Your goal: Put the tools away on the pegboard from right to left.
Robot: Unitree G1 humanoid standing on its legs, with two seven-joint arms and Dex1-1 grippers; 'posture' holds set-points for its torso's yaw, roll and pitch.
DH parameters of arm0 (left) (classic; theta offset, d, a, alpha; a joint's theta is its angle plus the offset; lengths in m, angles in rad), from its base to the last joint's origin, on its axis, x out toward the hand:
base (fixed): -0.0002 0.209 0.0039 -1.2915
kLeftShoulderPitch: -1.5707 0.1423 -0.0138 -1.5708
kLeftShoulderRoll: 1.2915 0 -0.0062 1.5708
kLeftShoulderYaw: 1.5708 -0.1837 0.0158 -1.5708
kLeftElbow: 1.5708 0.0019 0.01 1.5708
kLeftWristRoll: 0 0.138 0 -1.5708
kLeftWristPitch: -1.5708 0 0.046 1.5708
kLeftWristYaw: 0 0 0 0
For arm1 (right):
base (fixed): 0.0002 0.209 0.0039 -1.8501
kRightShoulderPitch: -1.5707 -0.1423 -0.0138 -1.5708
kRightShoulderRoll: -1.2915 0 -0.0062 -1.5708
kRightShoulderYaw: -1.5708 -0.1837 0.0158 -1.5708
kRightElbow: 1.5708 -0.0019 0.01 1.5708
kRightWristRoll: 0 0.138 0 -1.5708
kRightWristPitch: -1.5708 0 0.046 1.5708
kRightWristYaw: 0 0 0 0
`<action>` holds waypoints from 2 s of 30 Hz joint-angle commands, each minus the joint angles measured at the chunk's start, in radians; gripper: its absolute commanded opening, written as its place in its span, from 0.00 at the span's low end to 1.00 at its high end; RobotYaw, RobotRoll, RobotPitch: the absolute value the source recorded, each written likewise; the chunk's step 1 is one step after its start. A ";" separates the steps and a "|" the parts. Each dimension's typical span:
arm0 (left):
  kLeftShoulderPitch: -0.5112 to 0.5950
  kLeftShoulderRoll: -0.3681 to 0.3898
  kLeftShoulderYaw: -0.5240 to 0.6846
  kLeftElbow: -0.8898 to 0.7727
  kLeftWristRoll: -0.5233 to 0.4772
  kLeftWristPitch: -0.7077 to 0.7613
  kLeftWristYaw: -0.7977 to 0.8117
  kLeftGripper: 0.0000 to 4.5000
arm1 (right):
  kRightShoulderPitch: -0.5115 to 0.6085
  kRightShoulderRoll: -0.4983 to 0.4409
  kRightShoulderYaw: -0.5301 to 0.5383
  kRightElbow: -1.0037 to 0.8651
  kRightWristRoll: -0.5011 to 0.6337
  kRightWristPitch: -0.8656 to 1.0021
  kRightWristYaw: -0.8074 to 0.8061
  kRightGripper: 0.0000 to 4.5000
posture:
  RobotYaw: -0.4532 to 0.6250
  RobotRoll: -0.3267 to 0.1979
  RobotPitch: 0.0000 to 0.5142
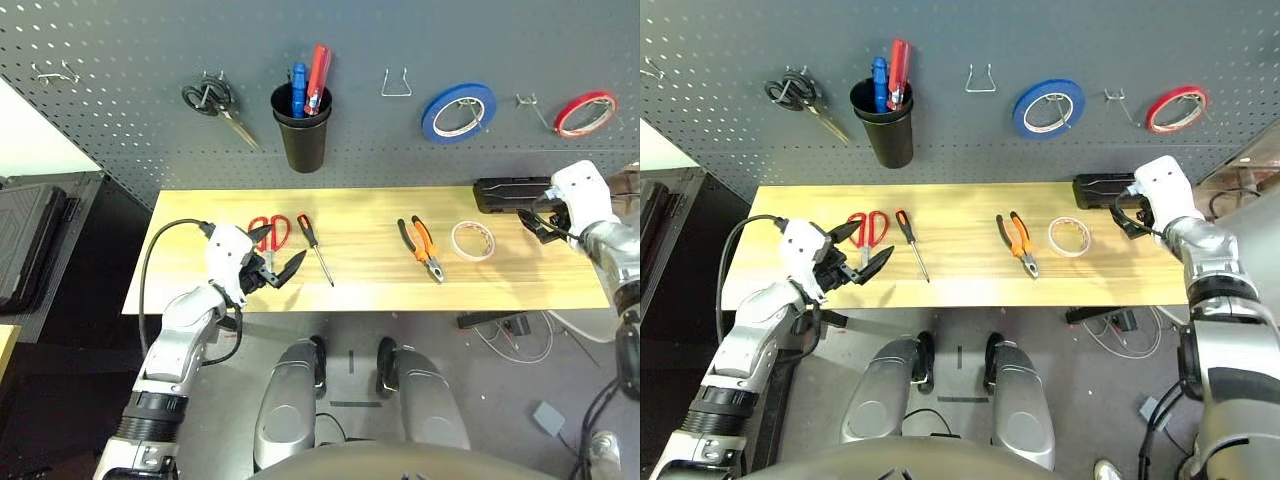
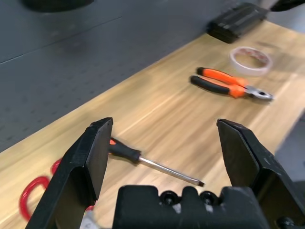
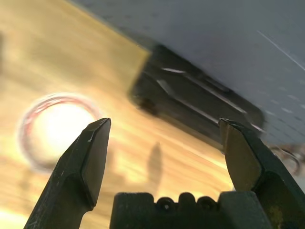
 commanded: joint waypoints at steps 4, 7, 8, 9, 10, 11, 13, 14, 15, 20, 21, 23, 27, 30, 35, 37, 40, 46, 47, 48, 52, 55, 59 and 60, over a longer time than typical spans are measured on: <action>0.002 0.034 -0.047 -0.045 0.027 0.046 -0.043 0.99 | -0.046 0.005 0.110 0.058 -0.100 0.039 0.172 1.00 | 0.59 0.62 0.46; 0.011 0.040 -0.049 -0.066 0.031 0.057 -0.038 0.99 | -0.058 0.020 0.166 0.076 -0.158 0.060 0.182 1.00 | 0.61 0.62 0.49; 0.015 0.041 -0.048 -0.073 0.032 0.061 -0.035 0.99 | -0.060 0.027 0.179 0.082 -0.172 0.064 0.173 1.00 | 0.61 0.62 0.50; 0.021 0.042 -0.047 -0.080 0.033 0.066 -0.032 0.99 | -0.061 0.034 0.188 0.087 -0.181 0.069 0.164 1.00 | 0.62 0.62 0.51; 0.026 0.043 -0.045 -0.086 0.033 0.070 -0.030 0.99 | -0.062 0.039 0.193 0.091 -0.187 0.071 0.158 1.00 | 0.62 0.62 0.51; 0.031 0.043 -0.043 -0.090 0.033 0.075 -0.027 0.99 | -0.063 0.044 0.196 0.094 -0.190 0.074 0.156 1.00 | 0.63 0.62 0.52; 0.047 0.047 -0.046 -0.093 0.041 0.077 -0.026 0.99 | -0.066 0.063 0.209 0.101 -0.208 0.080 0.145 1.00 | 0.64 0.62 0.55; 0.055 0.049 -0.046 -0.098 0.043 0.079 -0.025 0.99 | -0.067 0.073 0.214 0.104 -0.216 0.084 0.139 1.00 | 0.64 0.62 0.56; 0.060 0.050 -0.046 -0.103 0.043 0.082 -0.025 0.99 | -0.068 0.081 0.218 0.106 -0.222 0.087 0.131 1.00 | 0.65 0.62 0.57; 0.080 0.060 -0.038 -0.147 0.039 0.114 -0.026 0.99 | -0.062 0.117 0.239 0.115 -0.250 0.096 0.107 1.00 | 0.66 0.62 0.64; 0.081 0.063 -0.037 -0.154 0.039 0.122 -0.026 0.99 | -0.060 0.124 0.243 0.117 -0.257 0.098 0.103 1.00 | 0.66 0.62 0.65; 0.087 0.068 -0.034 -0.170 0.037 0.138 -0.027 0.99 | -0.056 0.136 0.250 0.121 -0.268 0.106 0.094 1.00 | 0.68 0.62 0.67; 0.099 0.077 -0.029 -0.201 0.034 0.166 -0.024 0.99 | -0.048 0.153 0.270 0.128 -0.289 0.127 0.082 1.00 | 0.69 0.62 0.69; 0.104 0.078 -0.030 -0.216 0.032 0.181 -0.018 1.00 | -0.048 0.160 0.274 0.130 -0.299 0.152 0.067 0.96 | 0.70 0.62 0.69; 0.100 0.069 -0.033 -0.213 0.036 0.186 -0.007 1.00 | -0.052 0.159 0.281 0.128 -0.316 0.152 0.004 0.62 | 0.68 0.62 0.67; 0.090 0.061 -0.037 -0.202 0.038 0.179 -0.005 1.00 | -0.054 0.150 0.271 0.122 -0.310 0.131 -0.015 0.45 | 0.67 0.62 0.62; 0.072 0.052 -0.044 -0.181 0.041 0.167 -0.011 1.00 | -0.046 0.129 0.260 0.112 -0.304 0.096 -0.059 0.17 | 0.67 0.62 0.60; 0.033 0.030 -0.058 -0.141 0.040 0.116 -0.026 1.00 | -0.004 0.084 0.216 0.085 -0.266 0.032 -0.140 0.01 | 0.64 0.62 0.52; 0.030 0.030 -0.057 -0.140 0.032 0.111 -0.034 1.00 | 0.012 0.076 0.207 0.077 -0.256 0.018 -0.152 0.01 | 0.64 0.62 0.52; 0.033 0.030 -0.053 -0.143 0.020 0.103 -0.044 1.00 | 0.032 0.069 0.192 0.064 -0.242 0.002 -0.173 0.01 | 0.64 0.62 0.51; 0.027 0.018 -0.044 -0.142 -0.016 0.045 -0.077 1.00 | 0.141 0.047 0.119 -0.007 -0.176 -0.071 -0.270 0.01 | 0.61 0.62 0.46; 0.018 0.008 -0.037 -0.135 -0.032 0.000 -0.093 1.00 | 0.219 0.038 0.076 -0.072 -0.143 -0.122 -0.338 0.01 | 0.60 0.62 0.45; 0.001 -0.018 -0.020 -0.157 -0.095 -0.061 -0.128 1.00 | 0.366 0.024 0.020 -0.189 -0.119 -0.244 -0.481 0.01 | 0.58 0.62 0.42; -0.005 -0.021 -0.018 -0.167 -0.111 -0.052 -0.133 1.00 | 0.391 0.025 0.009 -0.204 -0.113 -0.259 -0.504 0.01 | 0.57 0.62 0.41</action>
